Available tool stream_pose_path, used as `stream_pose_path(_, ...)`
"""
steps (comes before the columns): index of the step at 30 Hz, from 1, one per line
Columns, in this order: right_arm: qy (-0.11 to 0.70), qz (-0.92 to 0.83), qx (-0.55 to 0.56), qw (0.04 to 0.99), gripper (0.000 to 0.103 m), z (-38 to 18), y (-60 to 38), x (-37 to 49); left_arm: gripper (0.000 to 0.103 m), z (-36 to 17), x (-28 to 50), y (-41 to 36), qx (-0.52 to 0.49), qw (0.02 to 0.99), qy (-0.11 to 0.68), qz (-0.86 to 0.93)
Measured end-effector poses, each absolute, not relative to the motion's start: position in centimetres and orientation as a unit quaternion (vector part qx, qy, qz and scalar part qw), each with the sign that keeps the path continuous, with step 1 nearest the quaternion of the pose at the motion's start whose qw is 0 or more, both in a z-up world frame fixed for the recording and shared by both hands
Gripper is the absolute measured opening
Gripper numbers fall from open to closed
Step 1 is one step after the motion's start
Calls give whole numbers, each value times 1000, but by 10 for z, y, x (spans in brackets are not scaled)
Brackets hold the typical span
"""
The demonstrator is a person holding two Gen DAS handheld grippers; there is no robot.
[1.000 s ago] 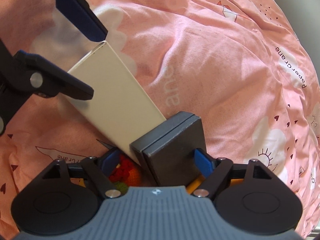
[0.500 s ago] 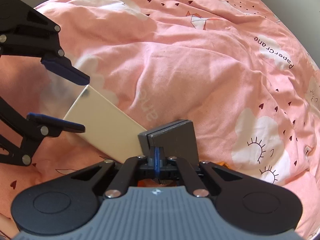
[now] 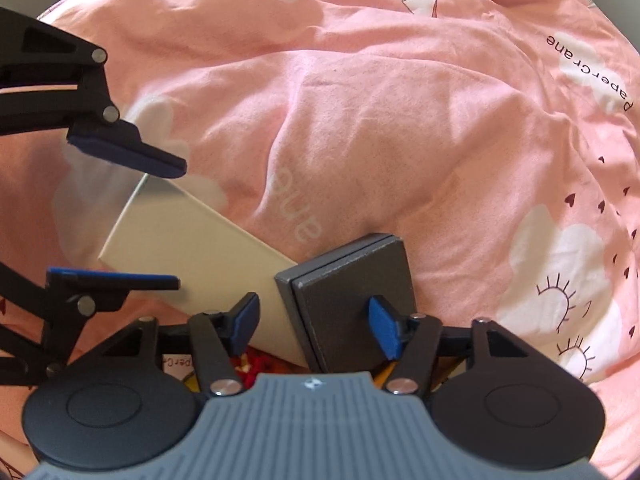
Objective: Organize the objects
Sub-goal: 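Lift the dark gray box off the white box with the right gripper, then hold the dark gray box up with the right gripper while the left moves to the long white box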
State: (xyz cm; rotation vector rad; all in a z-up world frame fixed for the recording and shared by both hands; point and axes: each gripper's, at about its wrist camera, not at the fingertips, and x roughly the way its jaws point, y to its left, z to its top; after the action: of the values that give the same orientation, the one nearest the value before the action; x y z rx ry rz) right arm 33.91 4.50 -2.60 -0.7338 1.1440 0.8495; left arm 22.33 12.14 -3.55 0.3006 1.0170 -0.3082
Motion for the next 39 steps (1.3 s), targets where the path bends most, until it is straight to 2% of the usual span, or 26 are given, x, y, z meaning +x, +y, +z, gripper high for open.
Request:
stream_pose_path(2, 530, 360, -324, 696, 74, -37, 45, 349, 58, -36, 225, 123, 140, 851, 484, -147)
stream_pose_path(7, 549, 360, -304, 690, 70, -41, 41, 363, 58, -38, 227, 129, 135, 851, 486, -144)
stream_pose_path(12, 542, 368, -285, 700, 49, -27, 37, 366, 58, -38, 229, 128, 133, 852, 487, -141)
stream_pose_path(15, 539, 368, -267, 709, 42, -15, 34, 371, 58, -36, 228, 125, 132, 854, 483, -141)
stream_pose_path(20, 551, 350, -228, 723, 37, -3, 28, 385, 57, -31, 233, 124, 122, 861, 475, -133)
stream_pose_path(21, 551, 347, -221, 726, 36, -1, 26, 389, 56, -30, 236, 124, 117, 864, 472, -130)
stream_pose_path(23, 549, 340, -214, 733, 34, 5, 23, 393, 38, -29, 244, 122, 98, 866, 473, -131)
stream_pose_path(26, 548, 333, -206, 739, 33, 9, 19, 396, 31, -32, 262, 118, 58, 867, 475, -136)
stream_pose_path(27, 549, 332, -201, 740, 28, 10, 16, 397, 29, -34, 267, 115, 49, 869, 473, -135)
stream_pose_path(28, 549, 332, -197, 741, 18, 12, 14, 398, 27, -36, 272, 112, 46, 870, 471, -136)
stream_pose_path(29, 551, 330, -195, 741, 14, 13, 12, 399, 25, -40, 276, 107, 46, 872, 469, -135)
stream_pose_path(34, 551, 323, -182, 748, 14, 16, 3, 403, 11, -57, 295, 93, 44, 868, 476, -136)
stream_pose_path(39, 549, 330, -166, 749, 32, 16, 1, 402, 10, -62, 297, 96, 30, 870, 474, -131)
